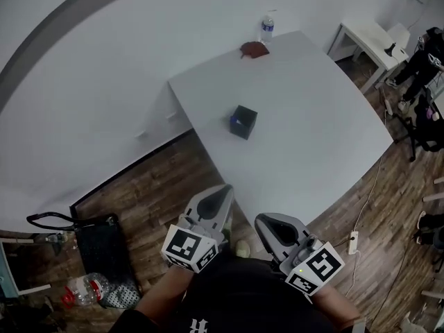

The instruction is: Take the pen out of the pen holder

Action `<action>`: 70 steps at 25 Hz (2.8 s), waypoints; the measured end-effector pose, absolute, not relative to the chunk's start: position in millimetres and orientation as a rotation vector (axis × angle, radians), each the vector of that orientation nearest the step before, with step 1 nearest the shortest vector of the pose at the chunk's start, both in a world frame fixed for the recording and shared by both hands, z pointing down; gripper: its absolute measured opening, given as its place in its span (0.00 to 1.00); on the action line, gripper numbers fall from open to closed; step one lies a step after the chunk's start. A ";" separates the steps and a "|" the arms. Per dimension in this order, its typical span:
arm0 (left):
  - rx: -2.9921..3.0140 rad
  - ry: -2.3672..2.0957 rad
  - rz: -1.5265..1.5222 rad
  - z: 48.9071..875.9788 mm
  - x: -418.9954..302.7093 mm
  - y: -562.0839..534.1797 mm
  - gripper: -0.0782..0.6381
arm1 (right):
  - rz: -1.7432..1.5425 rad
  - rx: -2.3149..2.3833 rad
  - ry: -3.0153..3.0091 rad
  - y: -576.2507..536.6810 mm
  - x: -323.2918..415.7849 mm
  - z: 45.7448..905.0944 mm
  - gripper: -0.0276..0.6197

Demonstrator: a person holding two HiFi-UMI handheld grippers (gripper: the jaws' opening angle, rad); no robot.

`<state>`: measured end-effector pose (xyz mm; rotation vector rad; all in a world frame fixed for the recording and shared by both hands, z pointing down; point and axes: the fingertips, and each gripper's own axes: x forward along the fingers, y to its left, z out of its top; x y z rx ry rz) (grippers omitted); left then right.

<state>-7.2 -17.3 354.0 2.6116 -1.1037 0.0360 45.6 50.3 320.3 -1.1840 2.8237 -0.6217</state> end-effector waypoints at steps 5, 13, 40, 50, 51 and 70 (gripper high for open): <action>2.661 -1.040 0.090 380.5 2.2 -77.7 0.12 | -0.666 -1.297 2.795 4.0 56.6 335.1 0.06; 2.626 -1.100 0.124 454.3 0.5 -183.2 0.12 | -0.824 -1.429 2.751 -49.5 60.1 372.4 0.06; 2.696 -1.018 0.172 554.8 55.4 -286.2 0.34 | -1.192 -1.640 2.628 -74.3 80.9 437.4 0.06; 2.677 -1.041 0.214 567.8 55.3 -289.5 0.22 | -1.224 -1.671 2.623 -78.0 86.1 440.7 0.06; 2.677 -1.049 0.218 568.4 55.2 -289.9 0.21 | -1.224 -1.675 2.621 -77.9 87.2 440.6 0.06; 2.719 -1.072 0.257 524.6 51.4 -283.8 0.18 | -1.073 -1.660 2.613 -78.8 92.6 421.5 0.06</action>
